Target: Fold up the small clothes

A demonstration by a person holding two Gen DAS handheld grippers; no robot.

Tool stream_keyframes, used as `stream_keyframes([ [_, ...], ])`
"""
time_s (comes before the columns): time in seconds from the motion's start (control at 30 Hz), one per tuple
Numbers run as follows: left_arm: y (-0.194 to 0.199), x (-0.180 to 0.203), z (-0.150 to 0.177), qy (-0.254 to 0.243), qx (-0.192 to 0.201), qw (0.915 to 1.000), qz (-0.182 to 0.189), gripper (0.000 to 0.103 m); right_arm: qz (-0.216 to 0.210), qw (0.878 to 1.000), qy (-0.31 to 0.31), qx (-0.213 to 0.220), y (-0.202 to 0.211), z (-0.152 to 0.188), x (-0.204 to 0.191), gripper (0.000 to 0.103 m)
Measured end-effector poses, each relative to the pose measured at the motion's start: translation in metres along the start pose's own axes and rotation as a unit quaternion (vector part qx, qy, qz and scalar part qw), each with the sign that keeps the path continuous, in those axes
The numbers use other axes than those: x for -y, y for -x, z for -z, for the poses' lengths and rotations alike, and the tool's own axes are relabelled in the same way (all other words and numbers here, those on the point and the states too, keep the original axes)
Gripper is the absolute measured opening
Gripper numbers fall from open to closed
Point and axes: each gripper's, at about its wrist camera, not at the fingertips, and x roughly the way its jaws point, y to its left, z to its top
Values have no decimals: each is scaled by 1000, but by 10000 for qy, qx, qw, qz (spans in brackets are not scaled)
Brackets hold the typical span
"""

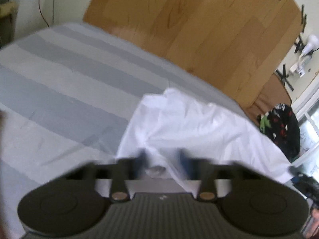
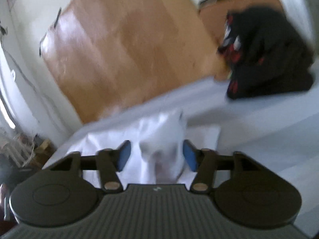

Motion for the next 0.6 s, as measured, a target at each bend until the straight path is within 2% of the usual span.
stream_keyframes([
  [0.03,3,1,1,44,0,10000,-9,10,24,9999,-80,-114,-1,0,0,10],
  [0.1,21,6,1,-6,168,9998,60,9,-190,9992,-312,178,19,-3,-4,10],
  [0.2,51,8,2,-107,381,9989,237,9,-314,9979,-233,513,67,-6,-7,10],
  [0.3,58,8,9,-258,279,9993,35,9,-112,9995,-210,200,72,11,1,10],
  [0.4,30,6,19,-314,-184,9981,-496,15,289,9974,-418,-506,39,35,20,14],
  [0.5,36,12,23,-542,-112,9968,-568,21,4,9980,-588,-236,50,26,24,30],
  [0.53,45,13,21,-596,27,9968,-529,24,-115,9983,-564,6,61,19,23,43],
  [0.57,55,13,18,-626,218,9965,-501,36,-146,9985,-463,267,72,11,22,51],
  [0.6,65,12,13,-623,412,9959,-515,44,-79,9983,-337,460,78,2,21,51],
])
